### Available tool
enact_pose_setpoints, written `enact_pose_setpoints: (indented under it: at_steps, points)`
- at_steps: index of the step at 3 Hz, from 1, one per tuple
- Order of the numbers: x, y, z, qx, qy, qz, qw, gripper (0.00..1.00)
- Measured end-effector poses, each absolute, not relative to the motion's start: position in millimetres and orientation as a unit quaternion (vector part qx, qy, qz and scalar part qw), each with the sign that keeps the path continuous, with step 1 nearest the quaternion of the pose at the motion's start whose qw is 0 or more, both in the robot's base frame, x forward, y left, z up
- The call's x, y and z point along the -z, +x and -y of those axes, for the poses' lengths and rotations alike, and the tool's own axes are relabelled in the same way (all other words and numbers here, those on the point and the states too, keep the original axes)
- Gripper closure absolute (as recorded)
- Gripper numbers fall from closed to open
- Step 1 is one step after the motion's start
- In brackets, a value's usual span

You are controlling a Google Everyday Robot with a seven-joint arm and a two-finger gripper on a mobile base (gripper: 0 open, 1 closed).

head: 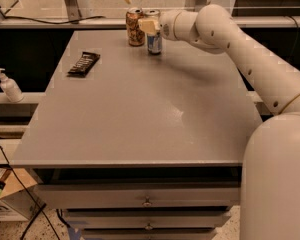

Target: Move redbull can near orange can

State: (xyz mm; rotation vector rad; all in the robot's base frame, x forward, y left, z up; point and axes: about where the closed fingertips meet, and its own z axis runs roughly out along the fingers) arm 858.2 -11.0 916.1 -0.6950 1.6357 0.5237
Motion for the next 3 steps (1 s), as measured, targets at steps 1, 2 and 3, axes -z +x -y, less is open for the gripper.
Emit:
enact_pose_setpoints:
  at_steps: [1,2,3]
  points:
    - [-921.5,857.7,12.7,-0.247,-0.299,-0.699,0.601,0.14]
    - [-921.1,857.6,9.5,-0.249,-0.301,-0.698,0.600,0.00]
    - [-921.1,857.6,9.4,-0.249,-0.301,-0.698,0.600,0.00]
